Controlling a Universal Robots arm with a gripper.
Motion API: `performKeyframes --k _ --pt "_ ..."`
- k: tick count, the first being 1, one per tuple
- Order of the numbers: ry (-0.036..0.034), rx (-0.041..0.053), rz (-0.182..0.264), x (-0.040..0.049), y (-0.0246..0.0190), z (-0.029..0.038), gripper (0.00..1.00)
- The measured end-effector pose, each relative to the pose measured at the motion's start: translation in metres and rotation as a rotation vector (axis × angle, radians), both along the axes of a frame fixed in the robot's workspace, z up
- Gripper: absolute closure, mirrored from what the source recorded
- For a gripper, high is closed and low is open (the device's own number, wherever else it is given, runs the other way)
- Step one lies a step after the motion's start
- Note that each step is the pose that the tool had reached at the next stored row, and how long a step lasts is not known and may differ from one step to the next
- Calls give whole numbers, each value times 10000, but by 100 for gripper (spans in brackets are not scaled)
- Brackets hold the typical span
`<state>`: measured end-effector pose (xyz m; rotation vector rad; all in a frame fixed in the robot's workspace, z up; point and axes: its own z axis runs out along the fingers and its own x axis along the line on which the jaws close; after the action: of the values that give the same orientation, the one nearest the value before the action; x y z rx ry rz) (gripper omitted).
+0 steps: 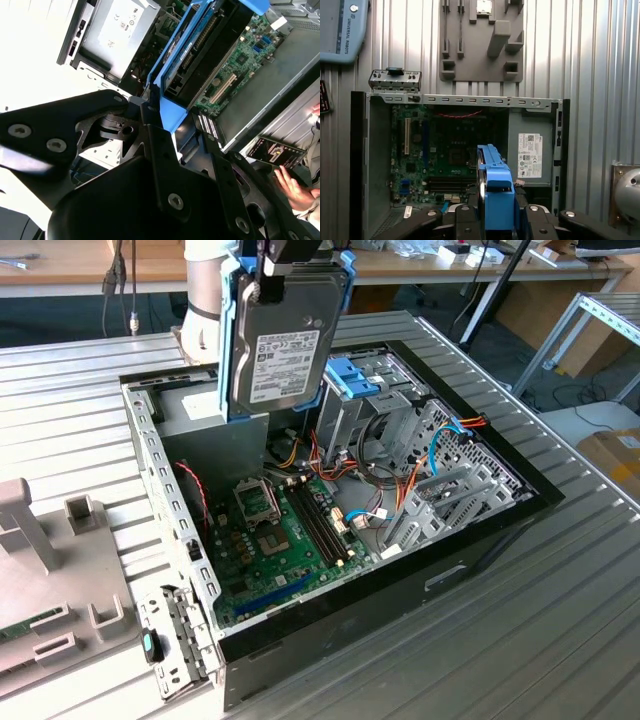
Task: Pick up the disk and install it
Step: 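Pick up the disk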
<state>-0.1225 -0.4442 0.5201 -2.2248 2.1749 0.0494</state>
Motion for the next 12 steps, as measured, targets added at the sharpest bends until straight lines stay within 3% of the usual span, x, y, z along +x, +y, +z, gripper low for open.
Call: performKeyframes --k 5,12 --pt "0 0 2 5 -15 0 64" --pt "0 0 0 29 -150 0 64"
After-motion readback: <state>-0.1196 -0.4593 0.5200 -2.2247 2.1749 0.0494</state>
